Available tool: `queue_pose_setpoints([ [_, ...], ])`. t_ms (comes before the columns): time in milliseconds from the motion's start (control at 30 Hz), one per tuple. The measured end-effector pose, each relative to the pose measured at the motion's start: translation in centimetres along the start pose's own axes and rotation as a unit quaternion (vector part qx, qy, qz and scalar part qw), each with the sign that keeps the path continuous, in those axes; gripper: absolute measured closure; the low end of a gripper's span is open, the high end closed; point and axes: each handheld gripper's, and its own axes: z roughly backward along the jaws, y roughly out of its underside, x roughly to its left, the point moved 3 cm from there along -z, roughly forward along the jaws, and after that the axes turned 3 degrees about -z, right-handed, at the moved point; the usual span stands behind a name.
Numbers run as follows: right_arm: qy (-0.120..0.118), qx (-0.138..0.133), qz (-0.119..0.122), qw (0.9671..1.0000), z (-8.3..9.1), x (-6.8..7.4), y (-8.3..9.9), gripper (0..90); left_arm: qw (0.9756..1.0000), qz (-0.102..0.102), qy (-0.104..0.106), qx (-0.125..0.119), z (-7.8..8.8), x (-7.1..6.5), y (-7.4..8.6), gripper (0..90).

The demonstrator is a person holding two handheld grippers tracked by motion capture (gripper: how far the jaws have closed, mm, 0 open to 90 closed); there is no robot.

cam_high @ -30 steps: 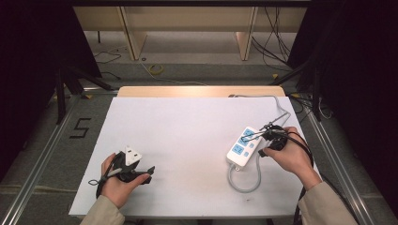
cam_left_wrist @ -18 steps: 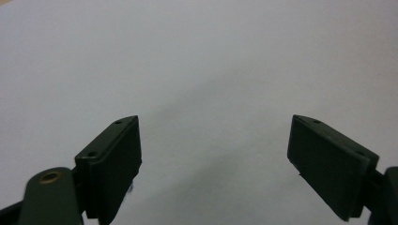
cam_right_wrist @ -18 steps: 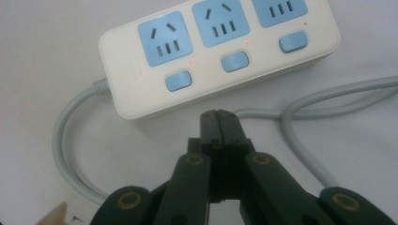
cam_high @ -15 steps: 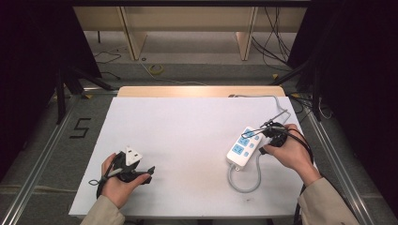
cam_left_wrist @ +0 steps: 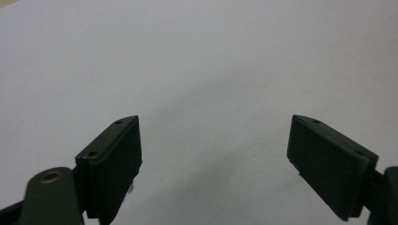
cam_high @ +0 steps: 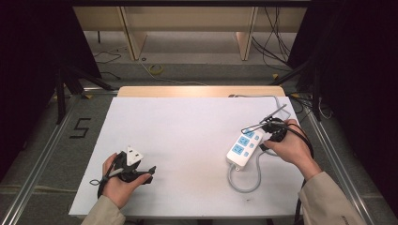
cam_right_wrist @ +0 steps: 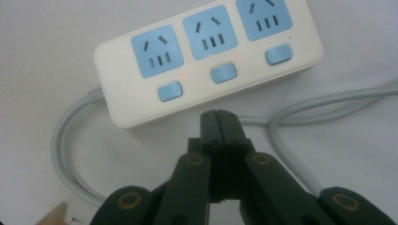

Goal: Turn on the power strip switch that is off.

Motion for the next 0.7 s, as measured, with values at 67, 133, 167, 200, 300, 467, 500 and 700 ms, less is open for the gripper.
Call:
queue_pose_setpoints([
  [67,0.0,0.0,0.001,1.0,0.09,0.0,-0.08,90.0,1.0,-0.003,0.0,0.002,-0.01,0.0,0.03,17.8],
  [133,0.002,0.001,-0.001,1.0,0.13,-0.1,-0.13,90.0,1.0,-0.001,-0.001,0.001,0.02,-0.01,0.03,17.8],
  [167,0.003,0.0,-0.002,1.0,0.12,-0.13,-0.17,90.0,1.0,-0.001,-0.001,0.0,0.02,0.0,0.03,17.9],
  [200,0.004,0.0,-0.002,1.0,0.12,-0.15,-0.21,90.0,1.0,0.0,-0.001,0.0,0.02,0.0,0.03,17.9],
  [300,0.003,0.002,-0.001,1.0,0.07,-0.13,-0.34,90.0,1.0,0.0,-0.001,0.002,-0.02,0.0,0.04,17.9],
  [467,0.003,0.003,-0.002,1.0,-0.07,-0.15,-0.52,90.0,1.0,-0.001,-0.001,0.002,-0.03,-0.04,0.03,17.9],
  [500,0.005,0.004,-0.001,1.0,-0.13,-0.2,-0.56,90.0,1.0,-0.001,-0.001,0.002,-0.05,-0.06,0.03,18.0],
  [700,0.005,0.006,-0.002,1.0,-0.25,-0.45,-0.85,90.0,1.0,0.001,-0.002,0.002,-0.02,0.02,0.03,18.1],
])
